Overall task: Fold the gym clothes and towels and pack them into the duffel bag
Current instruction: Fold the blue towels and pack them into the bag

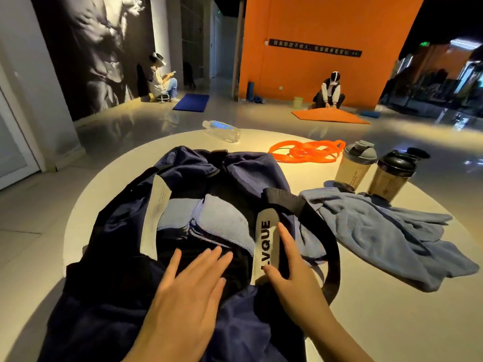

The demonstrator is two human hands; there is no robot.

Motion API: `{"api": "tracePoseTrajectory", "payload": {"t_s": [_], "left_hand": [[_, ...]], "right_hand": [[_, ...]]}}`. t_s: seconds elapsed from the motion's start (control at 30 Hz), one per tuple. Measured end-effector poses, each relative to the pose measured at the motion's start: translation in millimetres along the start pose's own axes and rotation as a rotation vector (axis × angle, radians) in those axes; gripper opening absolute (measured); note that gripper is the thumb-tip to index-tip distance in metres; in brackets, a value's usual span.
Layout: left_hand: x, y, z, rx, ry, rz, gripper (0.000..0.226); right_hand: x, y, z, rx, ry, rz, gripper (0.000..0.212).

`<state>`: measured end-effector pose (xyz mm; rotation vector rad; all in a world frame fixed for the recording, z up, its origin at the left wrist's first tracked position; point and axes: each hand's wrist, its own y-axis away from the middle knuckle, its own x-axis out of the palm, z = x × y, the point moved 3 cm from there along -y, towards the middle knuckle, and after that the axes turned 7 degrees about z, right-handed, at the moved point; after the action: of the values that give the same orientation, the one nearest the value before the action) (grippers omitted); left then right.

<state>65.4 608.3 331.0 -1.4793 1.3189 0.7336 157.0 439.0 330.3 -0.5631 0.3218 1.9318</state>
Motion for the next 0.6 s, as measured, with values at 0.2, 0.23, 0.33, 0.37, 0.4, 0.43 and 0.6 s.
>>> {"api": "tracePoseTrajectory", "payload": {"t_s": [0.2,0.23,0.33,0.37,0.4,0.43,0.6], "left_hand": [[18.1,32.0,-9.0,0.081,0.025,-0.002,0.051],[18.1,29.0,-5.7,0.062,0.033,-0.001,0.049],[19.6,11.4,12.8,-0.020,0.015,0.034,0.049],[19.7,3.7,21.7,-0.043,-0.012,0.048,0.051],[19.7,-4.8,31.7,-0.057,-0.040,0.054,0.052],[18.1,-13.4,42.2,-0.068,-0.062,0.059,0.055],[6.5,-48.5,92.0,-0.061,-0.086,0.052,0.079]], "right_hand": [[20.3,-15.1,9.5,-0.002,0.054,-0.063,0.075],[22.7,-20.7,12.4,-0.005,0.070,-0.065,0.075],[30.5,-49.0,19.7,-0.026,0.119,-0.049,0.073],[33.3,-61.6,22.1,-0.029,0.138,-0.032,0.073],[35.8,-72.7,25.2,-0.032,0.142,-0.011,0.072],[40.2,-81.9,27.8,-0.038,0.130,0.008,0.071],[51.3,-67.4,26.0,-0.197,0.103,-0.017,0.057]]}}
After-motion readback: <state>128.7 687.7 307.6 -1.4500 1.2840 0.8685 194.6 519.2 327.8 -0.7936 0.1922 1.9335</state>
